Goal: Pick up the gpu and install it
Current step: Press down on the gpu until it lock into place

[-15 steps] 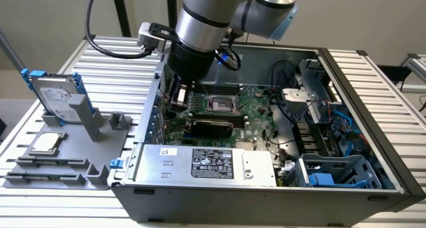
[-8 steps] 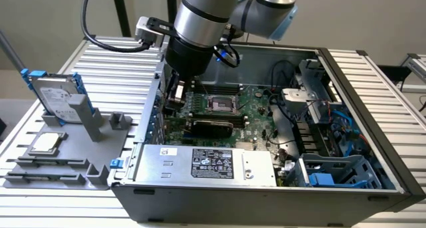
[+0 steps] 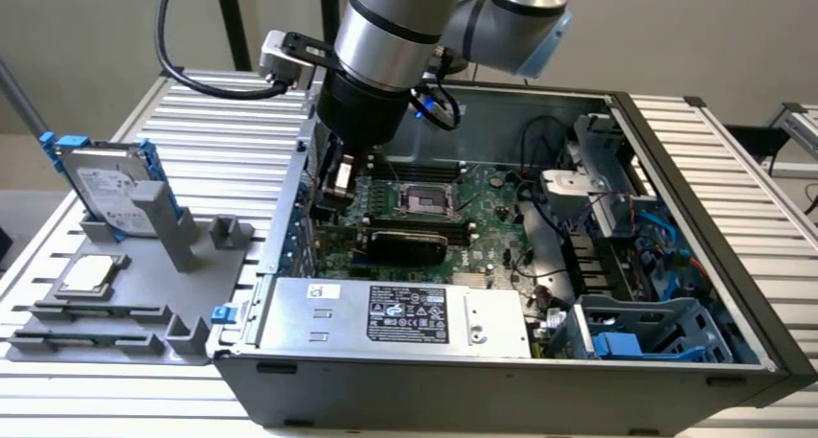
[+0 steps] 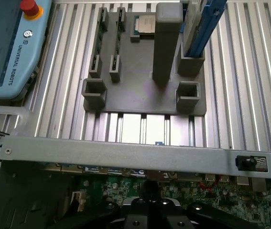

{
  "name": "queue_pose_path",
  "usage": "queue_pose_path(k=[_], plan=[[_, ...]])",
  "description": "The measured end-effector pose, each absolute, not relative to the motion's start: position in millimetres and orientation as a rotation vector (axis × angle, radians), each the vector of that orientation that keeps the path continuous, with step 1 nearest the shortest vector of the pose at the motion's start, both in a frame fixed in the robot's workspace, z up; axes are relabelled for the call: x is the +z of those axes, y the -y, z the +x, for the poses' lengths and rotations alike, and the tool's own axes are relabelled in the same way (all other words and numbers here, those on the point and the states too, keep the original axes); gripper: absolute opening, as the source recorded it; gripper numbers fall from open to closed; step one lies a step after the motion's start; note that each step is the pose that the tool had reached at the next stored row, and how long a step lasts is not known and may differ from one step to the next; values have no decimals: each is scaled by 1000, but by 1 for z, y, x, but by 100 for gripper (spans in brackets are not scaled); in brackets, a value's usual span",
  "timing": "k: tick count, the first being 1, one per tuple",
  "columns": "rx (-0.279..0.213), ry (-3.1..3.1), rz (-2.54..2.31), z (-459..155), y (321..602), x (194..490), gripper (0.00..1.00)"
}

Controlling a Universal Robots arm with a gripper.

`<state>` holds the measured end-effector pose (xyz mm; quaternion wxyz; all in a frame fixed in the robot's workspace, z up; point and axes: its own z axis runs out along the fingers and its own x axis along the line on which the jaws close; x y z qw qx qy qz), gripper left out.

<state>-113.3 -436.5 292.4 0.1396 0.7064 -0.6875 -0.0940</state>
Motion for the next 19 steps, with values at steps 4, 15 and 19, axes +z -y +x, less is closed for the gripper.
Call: queue_pose_path(k=[4,15,19], plan=[[-272,1988,2041,-113,438,292,11],[-260,2039,2017,-112,440,292,11],[-265,2082,1978,-112,440,292,11]])
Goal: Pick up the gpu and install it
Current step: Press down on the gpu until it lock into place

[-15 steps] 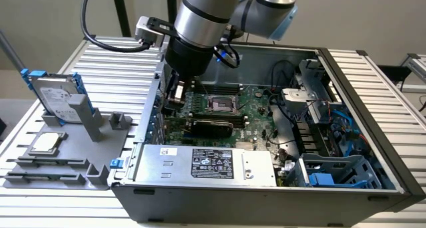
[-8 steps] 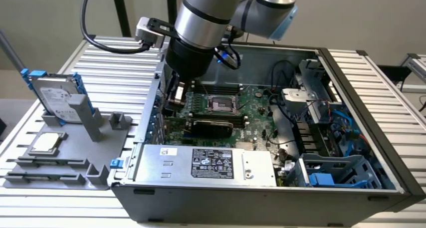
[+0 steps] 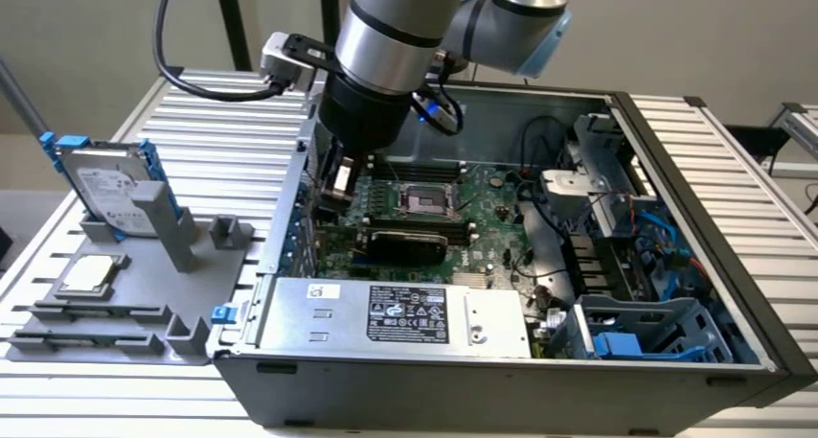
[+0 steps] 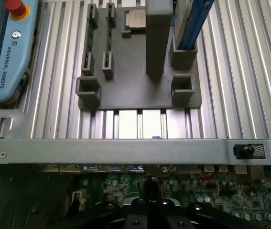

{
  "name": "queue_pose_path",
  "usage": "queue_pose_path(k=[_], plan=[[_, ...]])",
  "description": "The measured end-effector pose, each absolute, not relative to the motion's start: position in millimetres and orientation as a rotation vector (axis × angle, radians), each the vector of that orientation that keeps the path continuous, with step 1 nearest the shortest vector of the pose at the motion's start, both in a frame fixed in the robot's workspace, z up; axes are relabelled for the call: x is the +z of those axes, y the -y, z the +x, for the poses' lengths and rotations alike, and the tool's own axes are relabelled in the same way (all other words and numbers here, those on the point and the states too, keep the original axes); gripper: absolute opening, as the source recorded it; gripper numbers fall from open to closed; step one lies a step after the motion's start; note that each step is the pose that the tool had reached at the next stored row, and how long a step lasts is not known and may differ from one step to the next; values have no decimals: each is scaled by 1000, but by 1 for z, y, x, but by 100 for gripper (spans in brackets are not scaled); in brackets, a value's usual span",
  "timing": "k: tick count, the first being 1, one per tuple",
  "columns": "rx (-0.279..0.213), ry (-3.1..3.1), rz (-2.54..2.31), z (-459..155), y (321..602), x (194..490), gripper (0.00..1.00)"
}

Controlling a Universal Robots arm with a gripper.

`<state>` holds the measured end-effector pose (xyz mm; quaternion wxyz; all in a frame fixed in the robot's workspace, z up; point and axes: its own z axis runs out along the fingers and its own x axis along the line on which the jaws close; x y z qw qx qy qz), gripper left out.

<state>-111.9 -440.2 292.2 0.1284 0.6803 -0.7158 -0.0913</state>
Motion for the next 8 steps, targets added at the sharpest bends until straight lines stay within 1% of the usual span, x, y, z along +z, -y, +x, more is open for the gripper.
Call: queue_pose_path(k=[8], plan=[[-271,2121,1939,-112,442,291,11]])
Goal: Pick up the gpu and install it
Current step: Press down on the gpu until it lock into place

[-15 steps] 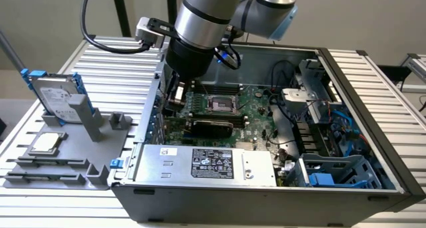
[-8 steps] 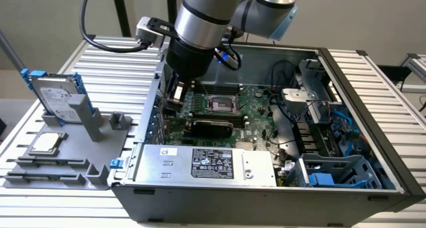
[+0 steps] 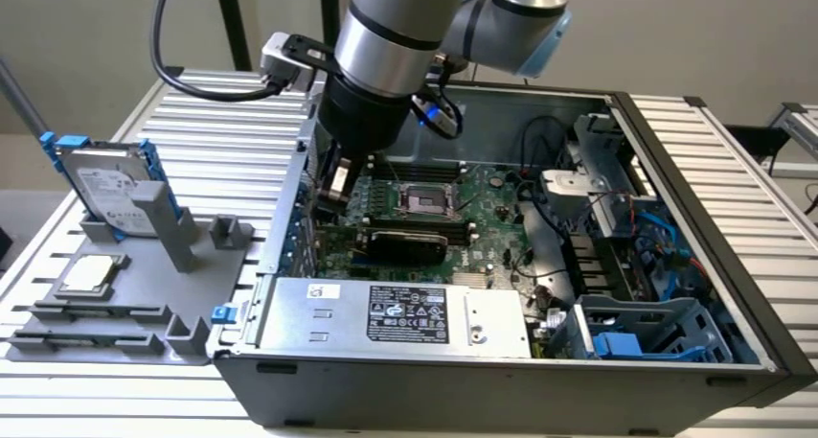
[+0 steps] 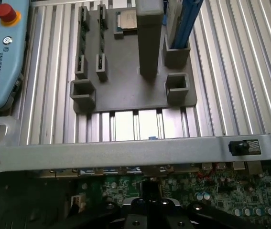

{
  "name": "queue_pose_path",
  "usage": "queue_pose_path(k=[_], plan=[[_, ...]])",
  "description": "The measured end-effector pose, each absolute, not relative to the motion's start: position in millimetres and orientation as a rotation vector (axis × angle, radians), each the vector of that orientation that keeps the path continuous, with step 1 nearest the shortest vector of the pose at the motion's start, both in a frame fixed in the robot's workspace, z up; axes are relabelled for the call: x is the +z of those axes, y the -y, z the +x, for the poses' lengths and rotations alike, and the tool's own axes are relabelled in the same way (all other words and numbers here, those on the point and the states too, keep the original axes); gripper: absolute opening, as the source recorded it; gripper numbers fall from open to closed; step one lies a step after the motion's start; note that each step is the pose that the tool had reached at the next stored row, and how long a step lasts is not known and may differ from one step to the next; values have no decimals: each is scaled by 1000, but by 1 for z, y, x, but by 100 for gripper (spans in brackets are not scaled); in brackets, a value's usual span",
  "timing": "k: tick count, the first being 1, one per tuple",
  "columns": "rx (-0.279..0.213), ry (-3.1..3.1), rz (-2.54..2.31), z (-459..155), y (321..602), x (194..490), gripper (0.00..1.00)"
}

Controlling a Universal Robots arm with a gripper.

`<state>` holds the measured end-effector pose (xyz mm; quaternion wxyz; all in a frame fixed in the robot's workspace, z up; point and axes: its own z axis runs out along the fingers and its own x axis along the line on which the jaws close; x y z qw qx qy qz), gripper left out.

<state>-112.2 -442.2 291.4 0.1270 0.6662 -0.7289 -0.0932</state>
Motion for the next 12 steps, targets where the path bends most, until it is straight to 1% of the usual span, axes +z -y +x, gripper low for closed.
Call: queue_pose_path(k=[12], plan=[[-271,2142,1915,-114,443,291,11]])
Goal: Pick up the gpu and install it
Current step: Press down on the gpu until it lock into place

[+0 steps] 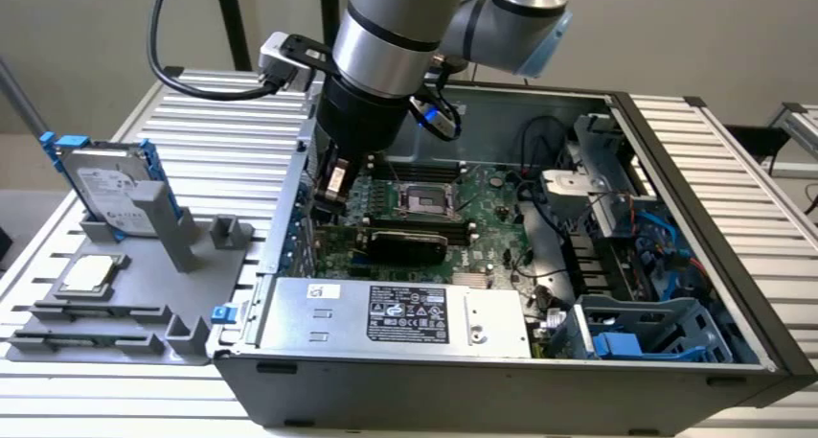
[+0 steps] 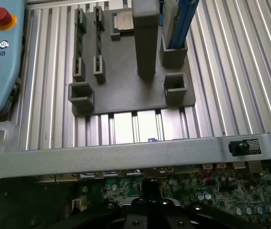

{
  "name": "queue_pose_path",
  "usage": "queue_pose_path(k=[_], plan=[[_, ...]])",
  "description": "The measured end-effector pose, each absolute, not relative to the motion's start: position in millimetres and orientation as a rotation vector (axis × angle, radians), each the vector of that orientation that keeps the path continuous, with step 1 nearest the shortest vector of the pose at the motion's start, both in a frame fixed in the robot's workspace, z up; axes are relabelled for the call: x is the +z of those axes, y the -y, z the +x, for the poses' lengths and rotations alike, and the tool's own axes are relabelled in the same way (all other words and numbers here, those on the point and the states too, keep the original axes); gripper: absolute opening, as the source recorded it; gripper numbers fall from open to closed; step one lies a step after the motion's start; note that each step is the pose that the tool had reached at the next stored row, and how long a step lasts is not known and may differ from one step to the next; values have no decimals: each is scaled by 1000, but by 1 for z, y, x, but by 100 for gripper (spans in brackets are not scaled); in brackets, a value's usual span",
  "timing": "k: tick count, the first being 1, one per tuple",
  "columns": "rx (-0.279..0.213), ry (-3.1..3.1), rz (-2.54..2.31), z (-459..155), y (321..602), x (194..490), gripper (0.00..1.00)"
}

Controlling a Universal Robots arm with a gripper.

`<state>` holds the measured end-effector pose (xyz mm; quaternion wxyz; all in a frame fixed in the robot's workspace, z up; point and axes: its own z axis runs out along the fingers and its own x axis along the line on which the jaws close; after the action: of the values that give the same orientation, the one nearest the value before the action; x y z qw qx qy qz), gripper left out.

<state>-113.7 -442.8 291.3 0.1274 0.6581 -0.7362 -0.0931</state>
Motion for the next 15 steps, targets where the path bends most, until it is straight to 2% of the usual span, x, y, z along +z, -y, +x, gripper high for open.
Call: queue_pose_path(k=[15], plan=[[-266,2158,1881,-114,443,291,11]])
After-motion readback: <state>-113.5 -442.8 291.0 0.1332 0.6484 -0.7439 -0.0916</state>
